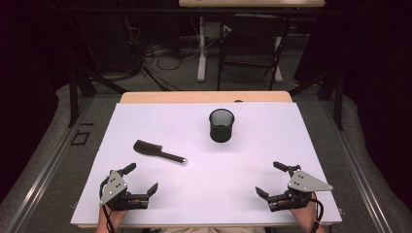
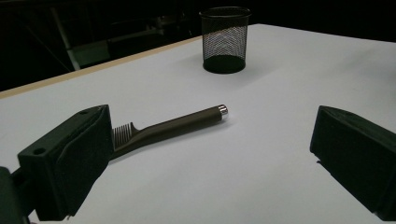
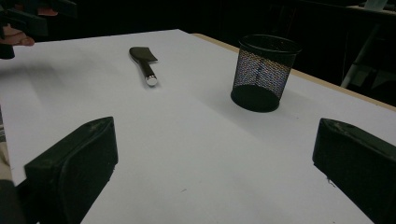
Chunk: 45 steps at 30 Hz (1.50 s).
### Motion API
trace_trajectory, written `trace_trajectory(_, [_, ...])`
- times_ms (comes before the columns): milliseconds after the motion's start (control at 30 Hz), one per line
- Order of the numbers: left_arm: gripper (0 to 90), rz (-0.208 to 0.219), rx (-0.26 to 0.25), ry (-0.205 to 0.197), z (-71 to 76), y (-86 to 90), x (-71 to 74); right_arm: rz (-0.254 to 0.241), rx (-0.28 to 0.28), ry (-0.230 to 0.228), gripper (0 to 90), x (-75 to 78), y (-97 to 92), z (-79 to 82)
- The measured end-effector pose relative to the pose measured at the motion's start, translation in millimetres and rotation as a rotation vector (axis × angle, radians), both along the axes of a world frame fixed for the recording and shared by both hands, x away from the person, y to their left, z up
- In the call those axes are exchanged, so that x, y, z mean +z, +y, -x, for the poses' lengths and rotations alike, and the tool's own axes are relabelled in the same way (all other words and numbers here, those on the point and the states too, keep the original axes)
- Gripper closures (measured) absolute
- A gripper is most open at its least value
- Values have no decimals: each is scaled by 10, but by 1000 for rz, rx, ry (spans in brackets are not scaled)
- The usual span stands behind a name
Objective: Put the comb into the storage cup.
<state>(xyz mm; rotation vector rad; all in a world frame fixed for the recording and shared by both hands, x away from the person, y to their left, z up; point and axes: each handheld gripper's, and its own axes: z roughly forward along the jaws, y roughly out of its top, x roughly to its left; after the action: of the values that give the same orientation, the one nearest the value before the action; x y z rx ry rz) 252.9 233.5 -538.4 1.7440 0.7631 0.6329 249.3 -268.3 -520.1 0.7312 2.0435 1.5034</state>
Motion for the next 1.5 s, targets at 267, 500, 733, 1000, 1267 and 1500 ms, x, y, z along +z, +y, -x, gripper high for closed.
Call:
trace_trajectory(267, [1, -11, 0, 2, -51, -62, 18, 8, 2, 11, 0, -27, 5, -31])
trace_trajectory(500, [2, -34, 6, 21, -134, -134, 57, 26, 9, 26, 0, -47, 23, -65])
trace_trajectory(733, [12, -52, 54, 39, -211, -172, 77, 29, -6, 30, 0, -49, 21, -73])
trace_trajectory(1000, [0, -24, 67, 29, -372, -231, 141, 37, 3, 44, 0, -69, 42, -88])
trace_trajectory(1267, [1, -28, 60, 54, -566, -326, 173, 52, 9, 47, 0, -87, 74, -108])
trace_trajectory(1500, [13, -23, 59, 93, -764, -436, 170, 48, 9, 52, 0, -81, 62, -96])
